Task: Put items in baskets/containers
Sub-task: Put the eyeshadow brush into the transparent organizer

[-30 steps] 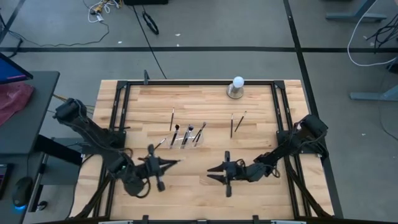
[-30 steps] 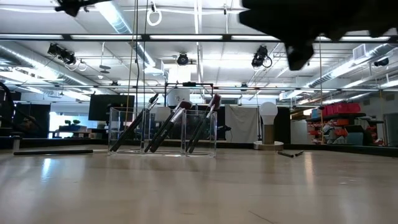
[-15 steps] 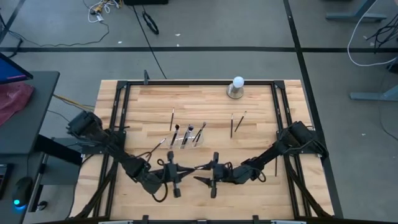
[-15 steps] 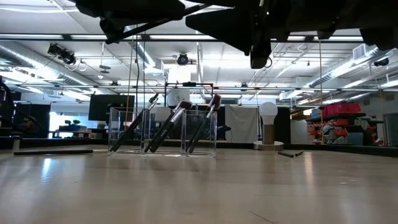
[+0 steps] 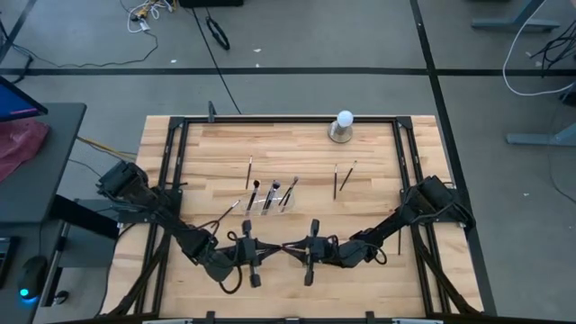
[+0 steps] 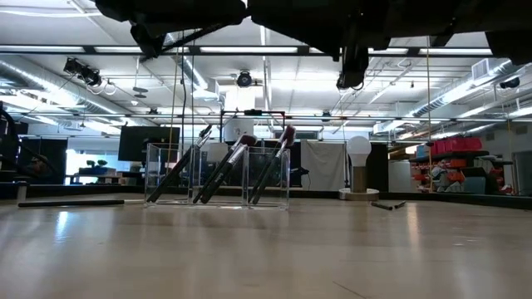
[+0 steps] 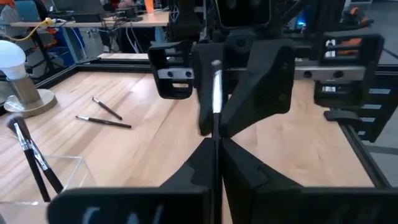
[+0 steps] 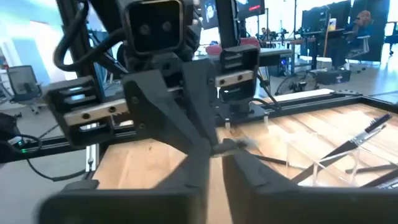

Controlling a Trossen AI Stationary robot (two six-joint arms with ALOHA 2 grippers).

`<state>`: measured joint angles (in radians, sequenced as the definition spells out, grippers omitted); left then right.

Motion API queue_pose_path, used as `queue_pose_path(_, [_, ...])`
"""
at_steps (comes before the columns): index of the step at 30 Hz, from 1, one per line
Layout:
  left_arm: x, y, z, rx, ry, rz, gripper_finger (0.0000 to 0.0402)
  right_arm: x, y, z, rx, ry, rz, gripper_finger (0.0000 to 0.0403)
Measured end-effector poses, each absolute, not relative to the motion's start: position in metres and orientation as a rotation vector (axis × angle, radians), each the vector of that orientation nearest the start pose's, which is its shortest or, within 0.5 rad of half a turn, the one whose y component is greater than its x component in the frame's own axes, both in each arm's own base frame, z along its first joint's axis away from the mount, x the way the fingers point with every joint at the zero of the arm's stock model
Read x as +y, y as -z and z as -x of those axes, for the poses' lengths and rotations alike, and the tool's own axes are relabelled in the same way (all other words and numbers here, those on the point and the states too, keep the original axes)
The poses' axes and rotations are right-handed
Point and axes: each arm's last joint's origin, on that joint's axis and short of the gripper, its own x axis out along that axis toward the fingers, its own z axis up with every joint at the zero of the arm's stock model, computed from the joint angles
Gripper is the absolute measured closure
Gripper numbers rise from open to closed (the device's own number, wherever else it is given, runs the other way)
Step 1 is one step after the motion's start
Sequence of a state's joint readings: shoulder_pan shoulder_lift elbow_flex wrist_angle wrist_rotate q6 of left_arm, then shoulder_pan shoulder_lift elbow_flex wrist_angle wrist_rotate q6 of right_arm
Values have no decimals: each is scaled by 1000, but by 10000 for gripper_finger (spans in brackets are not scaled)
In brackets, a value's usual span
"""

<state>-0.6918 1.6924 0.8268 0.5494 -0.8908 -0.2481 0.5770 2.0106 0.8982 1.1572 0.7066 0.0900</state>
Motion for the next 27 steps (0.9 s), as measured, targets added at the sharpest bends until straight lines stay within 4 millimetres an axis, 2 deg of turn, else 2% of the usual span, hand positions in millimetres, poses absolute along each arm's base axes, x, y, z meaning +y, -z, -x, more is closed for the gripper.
queue_pose_path(2, [-198, -191, -275, 198, -219, 19, 375, 196, -153, -331, -41, 125, -95, 388])
queue_pose_path(5, [-198, -192, -275, 195, -225, 22, 361, 197, -159, -327, -26, 175, -65, 387])
queue_pose_path(11, [-199, -190, -274, 213, -203, -6, 290, 185, -195, -314, 101, 248, -43, 396])
queue_pose_path(16, [-197, -184, -273, 258, -212, -2, 231, 157, -218, -306, 211, 294, -104, 395])
queue_pose_path(19, [-197, -179, -271, 301, -214, 20, 210, 134, -222, -310, 257, 315, -134, 395])
queue_pose_path(27, [-201, -169, -261, 390, -192, 93, 208, 72, -215, -330, 345, 355, -202, 396])
